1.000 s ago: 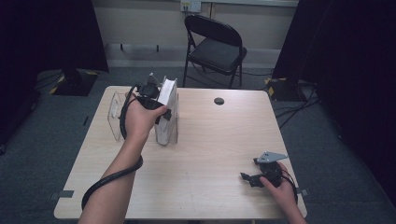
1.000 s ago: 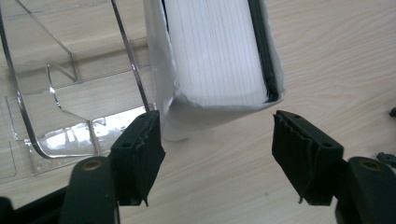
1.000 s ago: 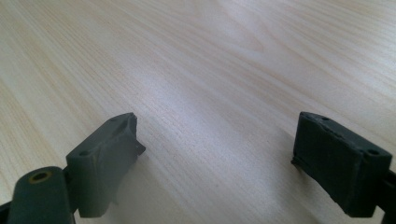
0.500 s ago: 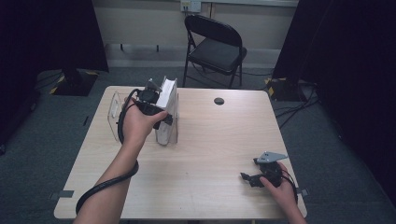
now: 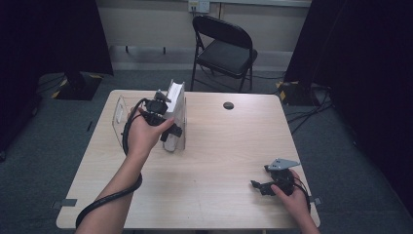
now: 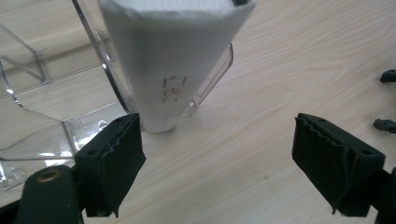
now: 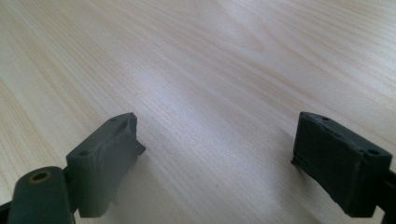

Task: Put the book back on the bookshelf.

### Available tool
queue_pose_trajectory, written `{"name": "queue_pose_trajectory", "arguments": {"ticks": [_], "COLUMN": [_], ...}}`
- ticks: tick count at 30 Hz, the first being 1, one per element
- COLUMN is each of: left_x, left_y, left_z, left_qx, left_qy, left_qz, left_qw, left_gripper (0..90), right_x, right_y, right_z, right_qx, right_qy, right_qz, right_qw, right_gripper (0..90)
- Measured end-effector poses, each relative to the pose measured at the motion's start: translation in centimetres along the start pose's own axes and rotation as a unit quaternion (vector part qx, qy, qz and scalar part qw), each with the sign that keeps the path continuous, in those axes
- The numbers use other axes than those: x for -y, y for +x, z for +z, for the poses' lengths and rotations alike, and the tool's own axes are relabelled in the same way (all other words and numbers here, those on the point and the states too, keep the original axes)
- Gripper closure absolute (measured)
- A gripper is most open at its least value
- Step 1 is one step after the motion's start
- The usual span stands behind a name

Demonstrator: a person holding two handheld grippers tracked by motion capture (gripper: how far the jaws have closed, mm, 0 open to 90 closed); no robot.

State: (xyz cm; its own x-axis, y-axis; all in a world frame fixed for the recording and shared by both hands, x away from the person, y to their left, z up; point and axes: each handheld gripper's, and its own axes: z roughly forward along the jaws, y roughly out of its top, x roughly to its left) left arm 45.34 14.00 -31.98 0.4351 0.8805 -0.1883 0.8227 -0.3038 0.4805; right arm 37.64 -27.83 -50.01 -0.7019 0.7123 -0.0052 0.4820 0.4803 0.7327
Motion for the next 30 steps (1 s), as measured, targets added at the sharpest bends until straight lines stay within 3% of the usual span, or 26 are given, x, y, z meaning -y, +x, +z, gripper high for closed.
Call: {"name": "queue_pose_trajectory", "arguments": {"ticks": [16,30], "left_x": [1.1,1.8], "left_y": [-1.4,-2.7], "left_z": [0.5,1.7], "left_qx": [0.026,0.047], "left_qy": [0.000,-0.006], "left_qz": [0.031,0.042], "left_qw": [0.9992,0.9980], "left_gripper": [16.0,16.1], "right_x": [0.0,0.0], "right_y": [0.0,0.0], "right_z": [0.0,0.0], "right_qx": [0.000,0.000], "right_qy": [0.000,0.001], "right_qz": [0.000,0.002], "right_qw": [1.0000,1.0000], "right_gripper": [12.6,12.7]}}
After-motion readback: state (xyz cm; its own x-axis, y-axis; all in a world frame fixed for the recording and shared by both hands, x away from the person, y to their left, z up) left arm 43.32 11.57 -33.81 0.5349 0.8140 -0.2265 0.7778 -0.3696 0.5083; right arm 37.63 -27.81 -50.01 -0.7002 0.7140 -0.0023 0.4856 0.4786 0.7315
